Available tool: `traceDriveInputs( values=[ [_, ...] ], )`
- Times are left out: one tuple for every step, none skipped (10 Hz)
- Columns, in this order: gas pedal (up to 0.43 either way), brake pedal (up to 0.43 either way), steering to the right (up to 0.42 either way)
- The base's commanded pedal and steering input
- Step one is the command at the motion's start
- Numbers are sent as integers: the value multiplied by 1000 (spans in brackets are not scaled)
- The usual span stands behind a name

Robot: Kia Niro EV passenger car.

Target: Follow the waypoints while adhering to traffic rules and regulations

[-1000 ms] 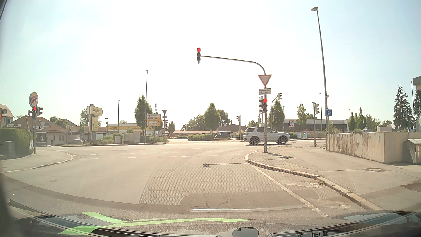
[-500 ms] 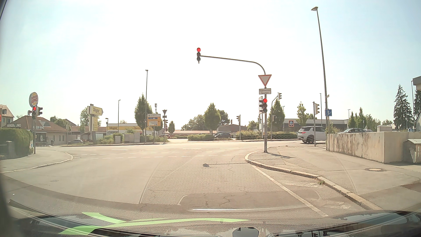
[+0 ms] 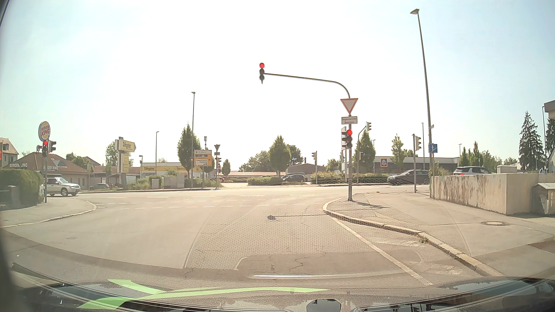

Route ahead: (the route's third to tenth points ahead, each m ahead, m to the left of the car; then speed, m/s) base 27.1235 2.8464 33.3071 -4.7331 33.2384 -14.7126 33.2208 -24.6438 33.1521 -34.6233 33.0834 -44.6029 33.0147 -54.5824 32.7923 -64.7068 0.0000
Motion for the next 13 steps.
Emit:
traceDriveInputs(
  values=[
    [0, 311, -19],
    [0, 311, -19],
    [0, 311, -19],
    [0, 311, -19],
    [0, 311, -19],
    [0, 311, -19],
    [0, 311, -19],
    [0, 311, -19],
    [0, 311, -19],
    [0, 311, -19],
    [0, 311, -19],
    [0, 311, -19],
    [0, 311, -19]
  ],
)
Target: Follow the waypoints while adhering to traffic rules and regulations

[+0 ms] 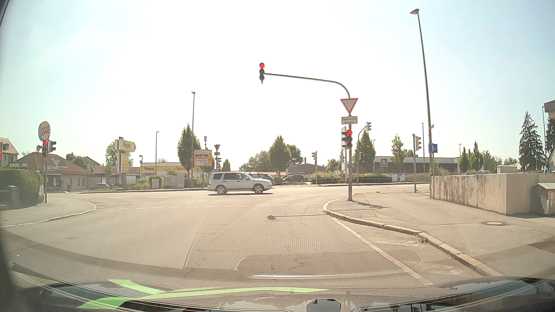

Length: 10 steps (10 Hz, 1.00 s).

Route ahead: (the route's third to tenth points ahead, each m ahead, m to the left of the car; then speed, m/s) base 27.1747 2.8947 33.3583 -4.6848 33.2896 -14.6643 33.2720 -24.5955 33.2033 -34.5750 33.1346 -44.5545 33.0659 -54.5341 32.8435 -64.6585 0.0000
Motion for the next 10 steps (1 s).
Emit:
traceDriveInputs(
  values=[
    [0, 311, -19],
    [0, 311, -19],
    [0, 311, -18],
    [0, 311, -18],
    [0, 311, -19],
    [0, 311, -18],
    [0, 311, -19],
    [0, 311, -19],
    [0, 311, -19],
    [0, 311, -19]
  ],
)
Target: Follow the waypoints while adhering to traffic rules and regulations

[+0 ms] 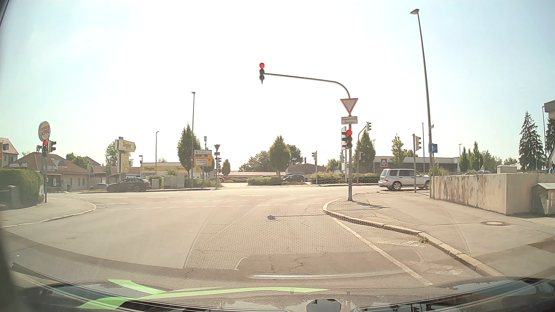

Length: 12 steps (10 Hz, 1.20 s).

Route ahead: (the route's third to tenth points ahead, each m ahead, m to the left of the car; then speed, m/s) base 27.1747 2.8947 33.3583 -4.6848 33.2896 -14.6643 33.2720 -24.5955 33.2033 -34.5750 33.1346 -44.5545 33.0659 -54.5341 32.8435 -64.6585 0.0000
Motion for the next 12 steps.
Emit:
traceDriveInputs(
  values=[
    [0, 311, -19],
    [0, 311, -19],
    [0, 311, -19],
    [0, 311, -19],
    [0, 311, -19],
    [0, 311, -18],
    [0, 311, -19],
    [0, 311, -19],
    [0, 311, -18],
    [0, 311, -19],
    [0, 311, -19],
    [0, 311, -18]
  ],
)
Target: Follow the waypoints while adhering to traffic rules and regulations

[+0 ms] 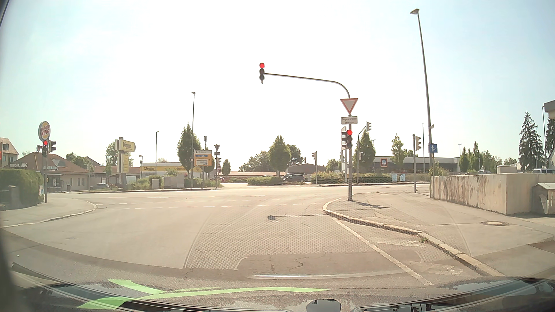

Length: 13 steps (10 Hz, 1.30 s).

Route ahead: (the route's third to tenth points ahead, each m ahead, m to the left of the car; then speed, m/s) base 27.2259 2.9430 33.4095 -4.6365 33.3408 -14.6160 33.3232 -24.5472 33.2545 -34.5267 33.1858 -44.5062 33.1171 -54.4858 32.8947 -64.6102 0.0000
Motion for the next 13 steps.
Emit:
traceDriveInputs(
  values=[
    [0, 311, -18],
    [0, 311, -19],
    [0, 311, -19],
    [0, 311, -19],
    [0, 311, -18],
    [0, 311, -19],
    [0, 311, -18],
    [0, 311, -18],
    [0, 311, -18],
    [0, 311, -18],
    [0, 311, -19],
    [0, 311, -18],
    [0, 311, -18]
  ],
)
